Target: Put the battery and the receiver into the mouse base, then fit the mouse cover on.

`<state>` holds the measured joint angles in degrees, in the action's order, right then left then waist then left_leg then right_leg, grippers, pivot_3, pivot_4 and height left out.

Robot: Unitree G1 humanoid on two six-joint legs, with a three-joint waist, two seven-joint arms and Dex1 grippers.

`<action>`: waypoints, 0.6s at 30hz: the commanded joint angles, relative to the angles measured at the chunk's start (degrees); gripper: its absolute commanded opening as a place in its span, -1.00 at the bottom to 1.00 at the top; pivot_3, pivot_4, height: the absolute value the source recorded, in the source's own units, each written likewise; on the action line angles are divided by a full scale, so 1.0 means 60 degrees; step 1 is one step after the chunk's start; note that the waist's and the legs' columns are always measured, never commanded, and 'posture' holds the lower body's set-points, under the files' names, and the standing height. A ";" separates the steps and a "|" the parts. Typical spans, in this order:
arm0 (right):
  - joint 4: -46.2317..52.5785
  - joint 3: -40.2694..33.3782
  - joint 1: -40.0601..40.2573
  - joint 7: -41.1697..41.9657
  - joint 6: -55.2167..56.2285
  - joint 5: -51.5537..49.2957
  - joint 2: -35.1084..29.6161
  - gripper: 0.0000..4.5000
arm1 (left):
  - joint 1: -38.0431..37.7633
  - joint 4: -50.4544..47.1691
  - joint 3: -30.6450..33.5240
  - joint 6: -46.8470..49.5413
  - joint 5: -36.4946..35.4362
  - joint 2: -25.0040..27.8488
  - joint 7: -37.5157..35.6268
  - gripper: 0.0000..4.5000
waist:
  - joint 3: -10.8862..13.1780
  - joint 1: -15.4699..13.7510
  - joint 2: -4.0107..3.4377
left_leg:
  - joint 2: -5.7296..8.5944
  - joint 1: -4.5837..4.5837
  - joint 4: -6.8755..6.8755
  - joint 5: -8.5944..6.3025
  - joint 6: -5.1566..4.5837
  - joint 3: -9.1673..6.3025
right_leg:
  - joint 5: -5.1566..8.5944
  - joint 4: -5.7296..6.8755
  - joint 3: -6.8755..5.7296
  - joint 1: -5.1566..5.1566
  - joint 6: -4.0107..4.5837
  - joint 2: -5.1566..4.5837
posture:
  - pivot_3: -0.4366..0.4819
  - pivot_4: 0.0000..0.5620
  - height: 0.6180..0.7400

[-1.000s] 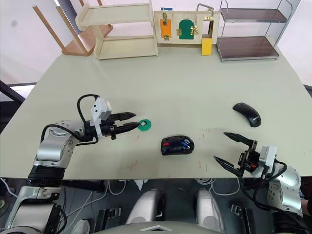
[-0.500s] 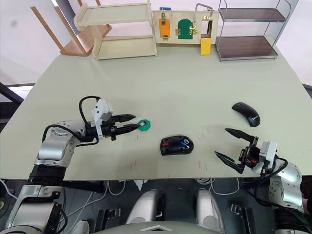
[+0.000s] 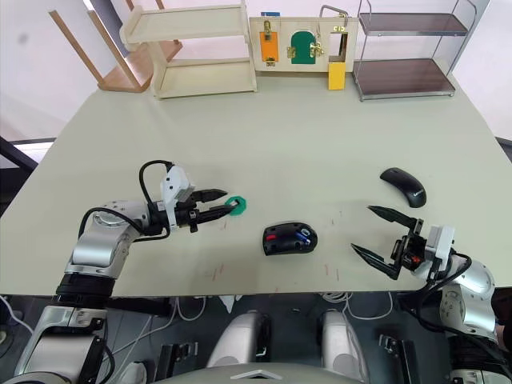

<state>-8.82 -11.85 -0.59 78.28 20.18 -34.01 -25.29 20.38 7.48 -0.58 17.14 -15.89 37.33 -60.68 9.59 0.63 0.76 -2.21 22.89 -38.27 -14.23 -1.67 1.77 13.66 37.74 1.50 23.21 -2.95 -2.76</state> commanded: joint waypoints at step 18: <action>-0.0104 0.0043 -0.0235 0.0101 0.0069 -0.0066 -0.0071 1.00 | -0.0069 -0.0251 0.0030 -0.0064 0.0002 0.0018 0.0168 -0.28 | 0.0000 -0.0002 0.0000 | 0.0000 0.0001 0.0000 0.0000 0.0000 0.0001 | -0.0001 0.0000 0.0000 0.0001 0.0000 0.0000 | -0.05 -0.47 1.00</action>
<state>-10.03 -11.02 -1.60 78.49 20.19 -33.68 -25.27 19.89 7.41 -0.57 17.19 -15.82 37.31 -59.85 9.59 0.62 0.76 -2.21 22.90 -38.27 -14.23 -1.67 1.78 13.66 37.74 1.50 23.22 -2.95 -2.76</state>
